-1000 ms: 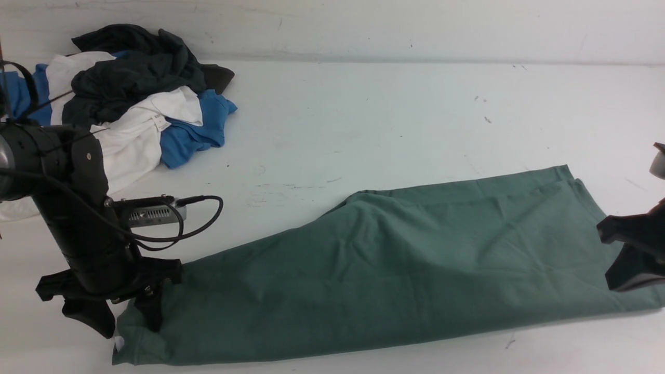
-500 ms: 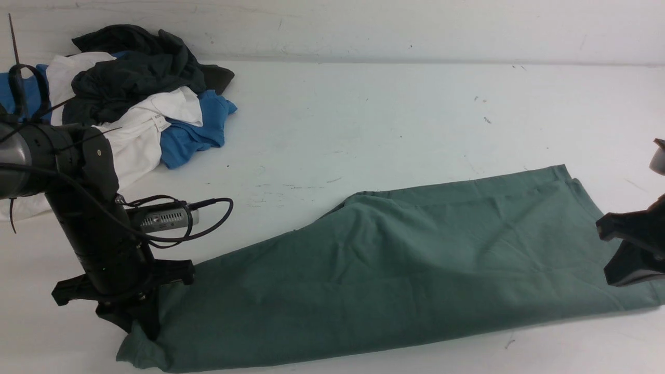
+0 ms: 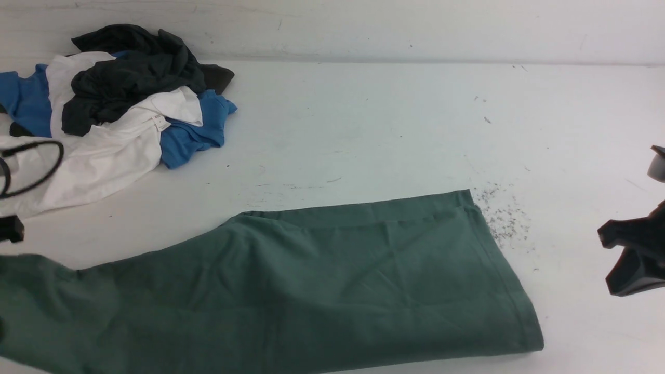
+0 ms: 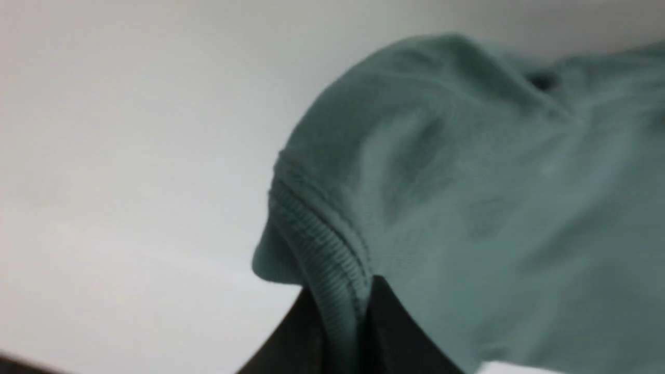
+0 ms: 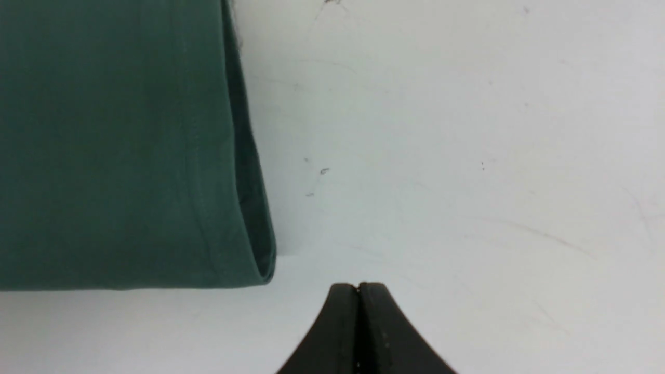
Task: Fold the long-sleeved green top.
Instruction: Drag the left edge of the fabric to the left with your left arm and fold it to the right edge
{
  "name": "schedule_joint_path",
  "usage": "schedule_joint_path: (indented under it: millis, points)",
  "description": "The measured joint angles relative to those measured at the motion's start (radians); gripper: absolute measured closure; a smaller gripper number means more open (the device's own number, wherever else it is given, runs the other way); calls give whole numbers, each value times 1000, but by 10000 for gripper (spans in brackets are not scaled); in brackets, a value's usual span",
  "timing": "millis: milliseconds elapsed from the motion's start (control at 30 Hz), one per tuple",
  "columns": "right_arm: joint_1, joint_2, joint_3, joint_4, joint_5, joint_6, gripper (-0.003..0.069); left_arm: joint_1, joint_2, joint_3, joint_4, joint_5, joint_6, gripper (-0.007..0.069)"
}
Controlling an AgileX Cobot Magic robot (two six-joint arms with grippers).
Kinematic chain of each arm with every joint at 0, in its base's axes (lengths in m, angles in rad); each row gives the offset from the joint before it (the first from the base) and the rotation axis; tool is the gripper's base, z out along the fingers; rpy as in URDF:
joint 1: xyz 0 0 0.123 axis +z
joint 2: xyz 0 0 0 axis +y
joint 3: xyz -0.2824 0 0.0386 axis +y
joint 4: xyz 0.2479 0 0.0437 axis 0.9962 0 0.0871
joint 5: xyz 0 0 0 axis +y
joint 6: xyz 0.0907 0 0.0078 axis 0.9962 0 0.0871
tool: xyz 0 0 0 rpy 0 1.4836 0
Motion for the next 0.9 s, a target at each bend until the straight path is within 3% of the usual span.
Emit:
schedule_joint_path:
  millis: [133, 233, 533, 733, 900]
  points:
    - [0, 0, 0, 20, -8, 0, 673, -18, -64, -115, -142, 6, 15, 584]
    - [0, 0, 0, 35, -21, 0, 673, -88, -84, -192, -239, 16, 5, 584]
    - [0, 0, 0, 45, -40, 0, 673, -542, 51, -351, -379, 16, -27, 584]
    - [0, 0, 0, 47, -43, 0, 673, -732, 315, -601, -423, -6, -28, 584]
    - [0, 0, 0, 47, -43, 0, 673, -833, 536, -829, -460, -11, -28, 584]
